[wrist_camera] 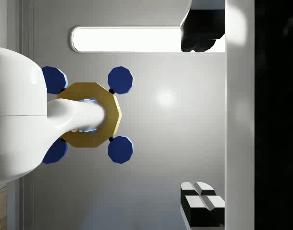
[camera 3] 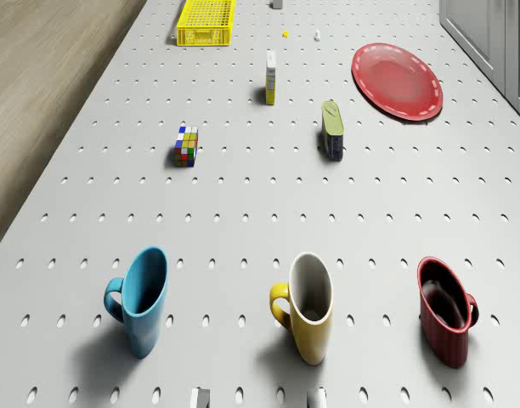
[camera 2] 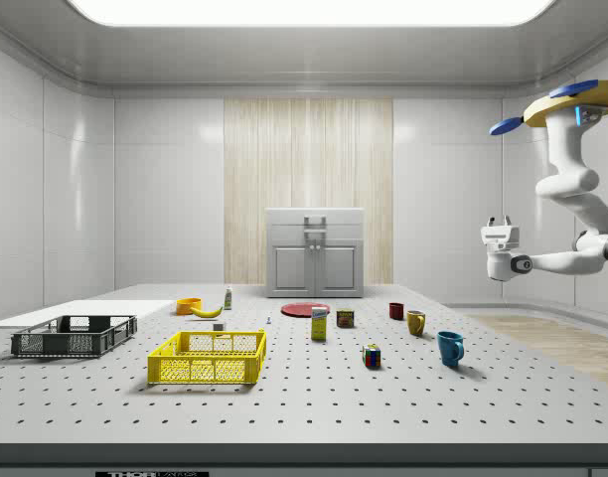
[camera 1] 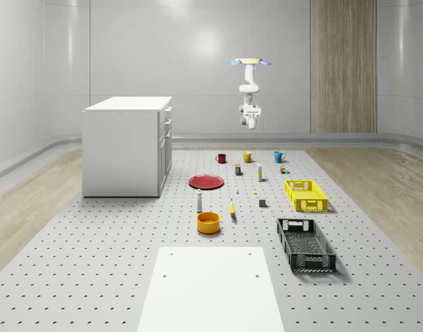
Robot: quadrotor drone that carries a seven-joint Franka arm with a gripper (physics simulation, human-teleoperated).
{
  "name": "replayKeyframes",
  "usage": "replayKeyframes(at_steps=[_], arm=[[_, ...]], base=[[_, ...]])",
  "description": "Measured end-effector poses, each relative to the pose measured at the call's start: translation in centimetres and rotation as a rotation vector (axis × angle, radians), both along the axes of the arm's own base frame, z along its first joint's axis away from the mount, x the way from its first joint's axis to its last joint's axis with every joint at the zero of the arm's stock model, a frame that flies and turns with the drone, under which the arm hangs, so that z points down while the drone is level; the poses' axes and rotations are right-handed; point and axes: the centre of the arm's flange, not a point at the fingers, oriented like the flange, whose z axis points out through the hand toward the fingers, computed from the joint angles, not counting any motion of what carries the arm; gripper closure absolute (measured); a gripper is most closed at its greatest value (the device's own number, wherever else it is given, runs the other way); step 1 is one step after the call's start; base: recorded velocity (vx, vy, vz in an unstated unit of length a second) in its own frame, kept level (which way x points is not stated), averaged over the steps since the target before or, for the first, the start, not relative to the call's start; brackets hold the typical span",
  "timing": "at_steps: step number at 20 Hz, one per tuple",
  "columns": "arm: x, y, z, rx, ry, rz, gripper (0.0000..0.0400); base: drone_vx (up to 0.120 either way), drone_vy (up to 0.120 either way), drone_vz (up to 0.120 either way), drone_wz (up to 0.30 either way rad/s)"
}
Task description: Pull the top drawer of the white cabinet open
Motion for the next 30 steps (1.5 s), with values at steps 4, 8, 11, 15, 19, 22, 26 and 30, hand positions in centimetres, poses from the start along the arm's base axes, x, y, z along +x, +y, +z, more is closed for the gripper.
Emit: replayKeyframes(at_steps=[4, 8, 11, 15, 19, 22, 26, 30], arm=[[-0.4, 0.0, 3.0, 0.000, -0.003, 0.000, 0.0068], [-0.3, 0.0, 5.6, 0.000, -0.006, 0.000, 0.0085], [-0.2, 0.0, 7.1, 0.000, -0.009, 0.000, 0.0090], [-0.1, 0.0, 8.3, 0.000, -0.012, 0.000, 0.0093], [0.0, -1.9, 8.7, 0.201, -0.012, -0.003, 0.0093], [0.0, -6.1, 6.8, 0.675, -0.007, -0.001, 0.0088], [0.1, -8.9, 3.6, 1.110, -0.004, 0.002, 0.0089], [0.1, -9.7, 1.5, 1.343, -0.002, 0.004, 0.0092]], base=[[0.000, 0.000, 0.000, 0.000], [0.110, -0.120, 0.040, 0.000], [0.120, -0.120, 0.120, 0.000], [0.120, -0.100, 0.060, 0.000], [0.120, 0.000, 0.000, 0.000], [0.120, -0.107, 0.000, 0.000], [0.120, -0.120, 0.000, 0.000], [0.120, -0.120, 0.090, 0.000]])
